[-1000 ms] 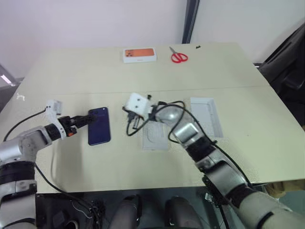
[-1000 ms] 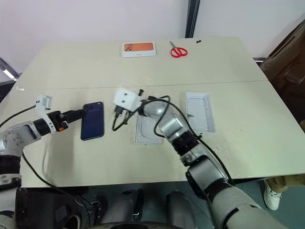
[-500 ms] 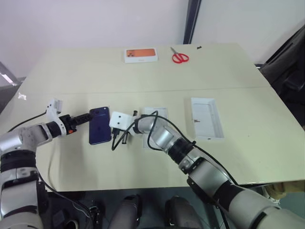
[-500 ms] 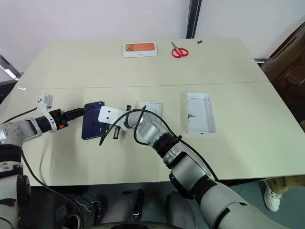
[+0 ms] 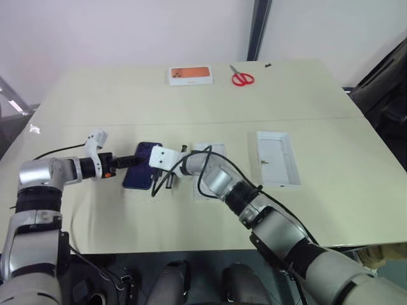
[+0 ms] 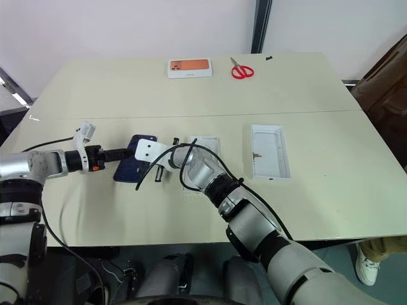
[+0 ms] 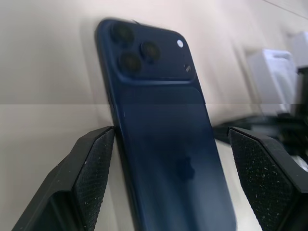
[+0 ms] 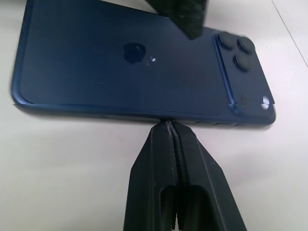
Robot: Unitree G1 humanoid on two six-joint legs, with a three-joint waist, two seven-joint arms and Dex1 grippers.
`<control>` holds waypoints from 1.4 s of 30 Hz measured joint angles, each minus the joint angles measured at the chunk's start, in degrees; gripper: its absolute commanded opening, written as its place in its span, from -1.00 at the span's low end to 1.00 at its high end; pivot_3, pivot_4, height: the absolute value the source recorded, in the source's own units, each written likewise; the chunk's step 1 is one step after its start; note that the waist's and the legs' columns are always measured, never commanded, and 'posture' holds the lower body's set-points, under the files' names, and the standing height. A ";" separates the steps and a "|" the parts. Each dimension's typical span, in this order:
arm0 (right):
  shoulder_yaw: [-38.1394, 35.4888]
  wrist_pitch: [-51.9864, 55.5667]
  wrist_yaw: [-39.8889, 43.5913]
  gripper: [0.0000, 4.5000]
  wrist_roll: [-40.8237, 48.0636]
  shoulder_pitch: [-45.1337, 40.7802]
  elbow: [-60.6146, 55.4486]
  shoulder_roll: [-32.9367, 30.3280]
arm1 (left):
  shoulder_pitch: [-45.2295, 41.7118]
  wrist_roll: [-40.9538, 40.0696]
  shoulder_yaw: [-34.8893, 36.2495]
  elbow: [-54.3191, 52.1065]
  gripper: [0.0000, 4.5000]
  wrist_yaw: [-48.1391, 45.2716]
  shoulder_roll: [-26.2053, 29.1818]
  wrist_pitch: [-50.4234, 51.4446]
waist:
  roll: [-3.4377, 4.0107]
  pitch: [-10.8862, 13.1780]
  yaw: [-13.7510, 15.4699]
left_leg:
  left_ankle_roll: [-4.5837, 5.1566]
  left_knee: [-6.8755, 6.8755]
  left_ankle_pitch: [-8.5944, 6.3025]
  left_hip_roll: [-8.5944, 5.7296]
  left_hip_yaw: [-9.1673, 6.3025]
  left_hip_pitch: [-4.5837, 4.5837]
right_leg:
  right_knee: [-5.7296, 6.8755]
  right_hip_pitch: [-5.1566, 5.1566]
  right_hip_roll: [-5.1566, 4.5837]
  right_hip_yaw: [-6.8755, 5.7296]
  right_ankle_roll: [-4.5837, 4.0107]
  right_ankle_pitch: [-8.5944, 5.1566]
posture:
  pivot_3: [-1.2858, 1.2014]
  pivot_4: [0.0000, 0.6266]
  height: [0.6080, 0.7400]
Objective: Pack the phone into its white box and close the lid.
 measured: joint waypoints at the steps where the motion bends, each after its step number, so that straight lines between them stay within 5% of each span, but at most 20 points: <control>1: -0.20 0.31 0.19 -0.97 -0.01 0.02 -0.32 -0.34 | -0.28 0.17 -0.34 0.29 0.76 -0.69 -0.10 0.09 | 0.02 -0.02 -0.02 | 0.00 0.00 0.00 0.00 0.00 0.00 | -0.01 0.00 0.00 0.01 0.00 0.00 | 0.03 -0.52 1.00; 15: -0.19 0.52 2.26 -0.97 -0.99 0.96 -2.14 -2.41 | -5.05 6.15 -3.03 5.59 0.76 -5.57 -2.36 -0.66 | 0.28 -0.30 0.03 | 0.12 0.03 -0.06 -0.03 -0.06 0.14 | -0.04 0.21 -0.01 -0.03 0.01 -0.01 | 0.03 -0.52 1.00; 33: -0.23 0.18 2.52 -0.97 -2.23 1.84 -3.15 -2.38 | -4.31 4.55 -1.35 3.09 0.76 -5.43 -5.59 3.46 | 0.40 -0.42 -0.15 | 0.13 0.02 -0.06 -0.05 -0.11 0.15 | -0.09 0.25 -0.02 -0.03 0.02 -0.01 | 0.03 -0.52 1.00; 38: -0.24 -0.19 2.52 -1.00 -2.23 2.16 -3.30 -2.58 | -3.26 3.72 0.55 5.03 -0.07 -4.40 -5.62 3.17 | 0.39 -0.43 -0.52 | 0.12 -0.02 -0.06 -0.05 -0.10 0.14 | -0.10 0.21 -0.01 -0.01 0.02 -0.01 | 0.03 -0.52 1.00; 42: -0.24 -0.28 2.54 -1.00 -2.27 2.40 -3.52 -2.80 | -2.65 2.95 0.83 5.63 -0.07 -4.65 -5.74 3.09 | 0.38 -0.43 -0.49 | 0.09 -0.01 -0.04 -0.05 -0.10 0.14 | -0.11 0.22 -0.01 -0.01 0.02 -0.01 | 0.03 -0.52 1.00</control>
